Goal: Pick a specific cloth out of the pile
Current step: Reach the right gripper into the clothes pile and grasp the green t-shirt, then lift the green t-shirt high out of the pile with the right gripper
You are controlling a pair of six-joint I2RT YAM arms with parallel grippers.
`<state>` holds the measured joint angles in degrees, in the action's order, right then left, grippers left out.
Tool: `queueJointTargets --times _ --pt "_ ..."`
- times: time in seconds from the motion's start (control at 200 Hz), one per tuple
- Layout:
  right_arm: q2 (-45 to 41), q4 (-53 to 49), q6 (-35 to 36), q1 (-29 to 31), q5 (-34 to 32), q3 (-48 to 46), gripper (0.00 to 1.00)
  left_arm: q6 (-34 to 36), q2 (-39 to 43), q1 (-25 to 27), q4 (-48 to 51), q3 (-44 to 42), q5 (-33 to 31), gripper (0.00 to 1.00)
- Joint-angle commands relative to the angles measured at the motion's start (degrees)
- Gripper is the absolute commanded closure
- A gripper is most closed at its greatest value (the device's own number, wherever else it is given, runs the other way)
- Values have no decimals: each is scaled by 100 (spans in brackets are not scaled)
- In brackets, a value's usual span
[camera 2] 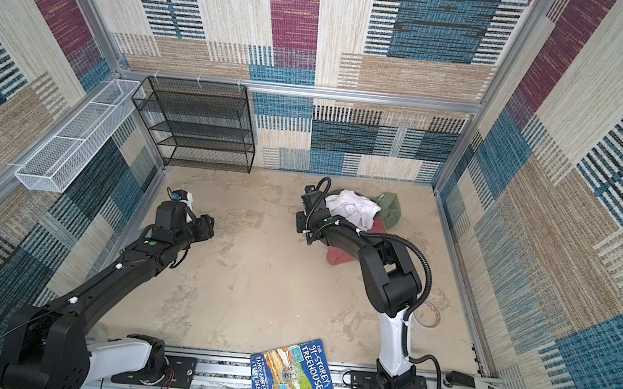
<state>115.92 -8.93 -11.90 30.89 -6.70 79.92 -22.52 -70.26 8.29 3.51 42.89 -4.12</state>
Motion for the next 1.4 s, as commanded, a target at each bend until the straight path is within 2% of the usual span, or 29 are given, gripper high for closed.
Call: queueJointTargets --times 0.0,0.406,0.466,0.596,0.942,1.392 --pt "42 34 -70 5 -123 -13 55 -24 7 -3 -149 -1 69 37" --pt "480 152 4 4 -550 302 65 11 39 -9 -116 -10 -25 37" --pt "517 200 -5 4 -626 327 72 20 56 -3 -107 -18 -52 37" --pt "475 302 -61 4 -788 264 100 39 91 -3 -72 -16 -93 37" --pt "-802 697 -229 -176 -532 -535 100 23 360 -3 154 48 -216 38" --pt "-2716 875 -420 -1269 483 -1449 100 -188 634 -3 373 211 -125 38"
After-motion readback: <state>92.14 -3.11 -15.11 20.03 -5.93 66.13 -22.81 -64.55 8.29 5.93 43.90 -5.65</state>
